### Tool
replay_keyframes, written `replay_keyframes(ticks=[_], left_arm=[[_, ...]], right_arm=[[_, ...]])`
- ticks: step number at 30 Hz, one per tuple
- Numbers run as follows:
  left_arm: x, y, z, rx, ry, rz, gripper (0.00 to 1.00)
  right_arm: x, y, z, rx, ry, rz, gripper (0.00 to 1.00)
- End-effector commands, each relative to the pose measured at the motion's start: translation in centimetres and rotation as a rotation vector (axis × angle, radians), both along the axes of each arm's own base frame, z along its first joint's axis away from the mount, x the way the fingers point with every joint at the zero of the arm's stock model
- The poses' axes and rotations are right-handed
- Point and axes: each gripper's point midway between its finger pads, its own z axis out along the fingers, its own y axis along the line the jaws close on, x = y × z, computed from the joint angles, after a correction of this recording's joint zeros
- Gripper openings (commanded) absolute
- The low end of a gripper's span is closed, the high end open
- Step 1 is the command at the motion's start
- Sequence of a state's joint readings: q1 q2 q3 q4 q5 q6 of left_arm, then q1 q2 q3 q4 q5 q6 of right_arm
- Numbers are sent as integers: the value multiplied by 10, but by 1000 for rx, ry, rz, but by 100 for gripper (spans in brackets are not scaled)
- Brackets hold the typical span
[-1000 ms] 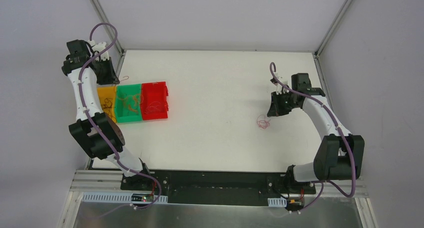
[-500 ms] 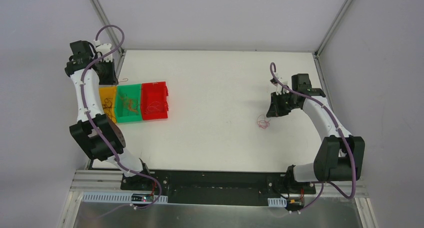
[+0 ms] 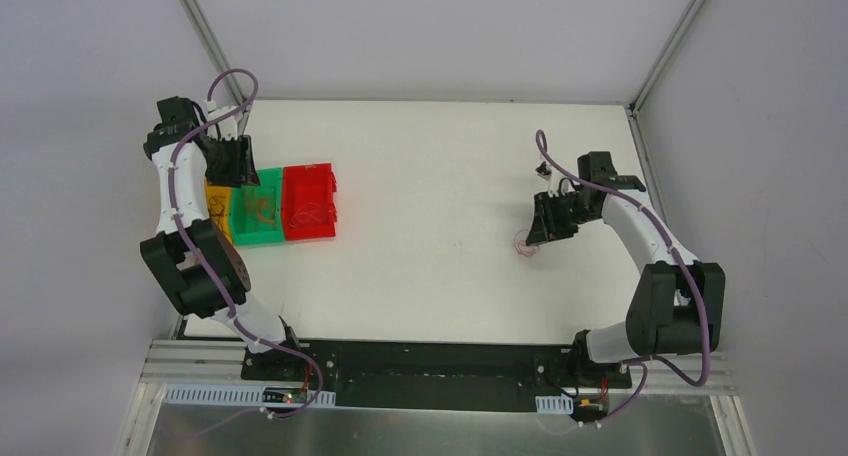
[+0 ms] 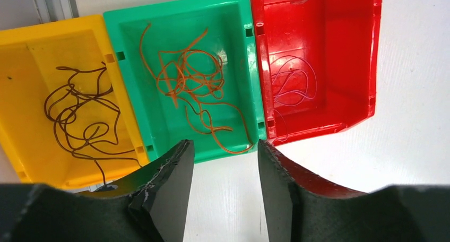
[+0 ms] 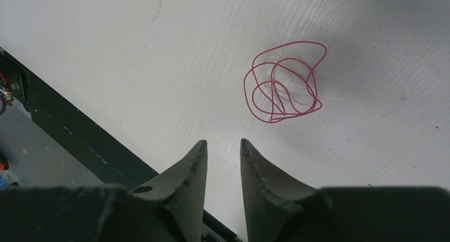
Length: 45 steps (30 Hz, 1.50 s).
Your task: Untangle the cables
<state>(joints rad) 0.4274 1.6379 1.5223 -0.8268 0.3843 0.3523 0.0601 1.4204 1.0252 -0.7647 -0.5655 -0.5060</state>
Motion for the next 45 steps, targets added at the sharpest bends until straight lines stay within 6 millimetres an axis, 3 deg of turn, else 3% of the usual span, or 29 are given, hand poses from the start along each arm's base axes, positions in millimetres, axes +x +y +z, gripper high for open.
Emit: replay_keyframes(ticks=[1, 5, 11, 16, 19, 24, 28, 36, 40, 45], left_arm=[[4, -5, 22, -36, -56, 7, 51], [7, -37, 53, -135, -144, -87, 66], [2, -92, 80, -115, -220, -260, 72], [-8, -124, 98, -70, -285, -381, 77], [-9, -134, 116, -89, -347, -403, 90], [-13, -162, 140, -196, -406, -463, 95], [-21, -190, 140, -237, -401, -527, 95], [-32, -220, 128, -290, -374, -570, 95], [-38, -234, 123, -319, -368, -600, 95], [-49, -253, 109, -293, -347, -674, 95]], right_arm=[[-8, 3, -2, 3, 43, 11, 39], [-7, -2, -12, -43, 37, 8, 56], [19, -5, -39, -157, -15, -33, 58], [40, -6, -62, -227, 5, -59, 46], [35, -9, -75, -249, 58, -42, 32], [28, 4, -56, -168, 55, 11, 0], [37, 13, -32, -125, -18, 7, 0], [35, 24, -33, -94, 16, 11, 0], [26, 29, -34, -90, 10, 71, 39], [20, 41, -39, -78, -39, 194, 60]])
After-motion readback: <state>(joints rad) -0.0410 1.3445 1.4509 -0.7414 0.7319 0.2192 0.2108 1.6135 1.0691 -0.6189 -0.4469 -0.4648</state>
